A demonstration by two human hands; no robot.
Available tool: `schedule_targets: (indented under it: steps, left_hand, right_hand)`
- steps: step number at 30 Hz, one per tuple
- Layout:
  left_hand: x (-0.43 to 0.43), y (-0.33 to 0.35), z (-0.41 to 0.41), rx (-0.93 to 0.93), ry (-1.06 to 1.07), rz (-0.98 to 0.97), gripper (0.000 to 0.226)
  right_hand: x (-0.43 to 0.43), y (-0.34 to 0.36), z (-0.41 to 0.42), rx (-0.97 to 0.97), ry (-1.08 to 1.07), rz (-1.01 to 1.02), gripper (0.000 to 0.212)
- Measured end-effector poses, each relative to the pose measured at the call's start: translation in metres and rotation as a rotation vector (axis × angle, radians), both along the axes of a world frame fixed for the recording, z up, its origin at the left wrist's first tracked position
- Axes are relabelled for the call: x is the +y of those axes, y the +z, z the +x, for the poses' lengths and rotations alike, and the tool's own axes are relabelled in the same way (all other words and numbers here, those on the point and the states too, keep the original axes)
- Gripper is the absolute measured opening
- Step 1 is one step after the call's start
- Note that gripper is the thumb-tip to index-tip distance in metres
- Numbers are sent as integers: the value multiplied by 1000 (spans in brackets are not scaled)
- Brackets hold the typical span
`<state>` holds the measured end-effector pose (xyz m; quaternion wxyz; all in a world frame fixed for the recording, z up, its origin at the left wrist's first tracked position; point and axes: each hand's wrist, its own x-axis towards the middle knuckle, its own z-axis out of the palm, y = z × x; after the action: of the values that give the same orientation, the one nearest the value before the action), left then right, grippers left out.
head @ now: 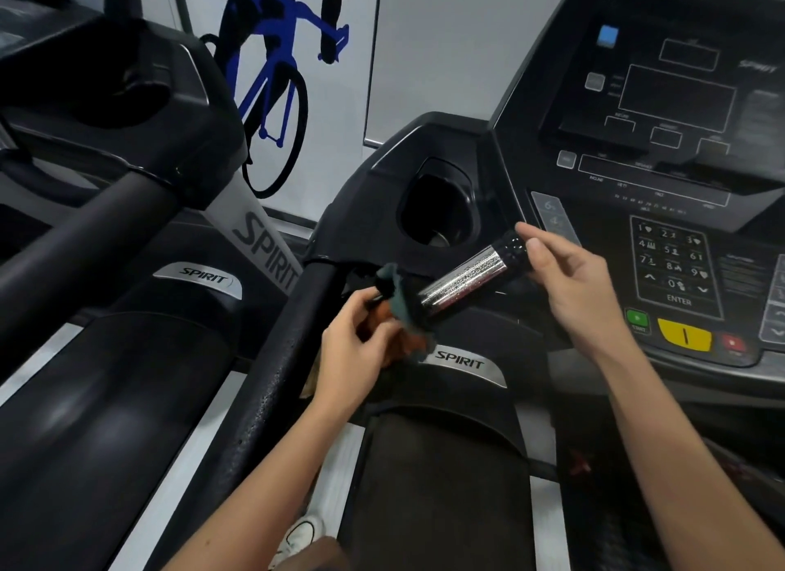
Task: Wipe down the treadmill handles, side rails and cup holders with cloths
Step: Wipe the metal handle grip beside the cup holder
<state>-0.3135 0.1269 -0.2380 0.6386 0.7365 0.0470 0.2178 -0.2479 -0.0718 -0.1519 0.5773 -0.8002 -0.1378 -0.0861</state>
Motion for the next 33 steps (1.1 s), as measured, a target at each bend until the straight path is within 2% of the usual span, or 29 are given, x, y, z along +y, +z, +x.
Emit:
schedule_targets:
  steps: [4, 6, 9, 15, 21, 25, 28, 33]
  left_hand:
    - [-15, 26, 13, 7, -190, 48, 40]
    - [-11, 28, 17, 62, -240, -6, 38]
    - [7, 16, 15, 88, -194, 59, 32]
    - [6, 2, 8, 117, -112, 44, 33]
    - [-5, 25, 16, 73, -209, 294, 45]
    - [12, 13, 14, 113, -148, 190, 32]
    - [14, 7, 11, 168, -63, 207, 25]
    - [-8, 22, 16, 59, -113, 268, 36]
  right_hand:
    - [-1, 1, 1, 27, 31, 13, 25]
    - [-2, 2, 0, 36, 40, 15, 24]
    - [-1, 2, 0, 37, 47, 27, 24]
    - [0, 0, -1, 40, 63, 49, 24]
    - [-1, 0, 1, 54, 77, 66, 25]
    - [-1, -1, 0, 50, 62, 62, 25]
    - [0, -1, 0, 60, 61, 77, 23]
    - [0, -1, 0, 65, 57, 92, 24]
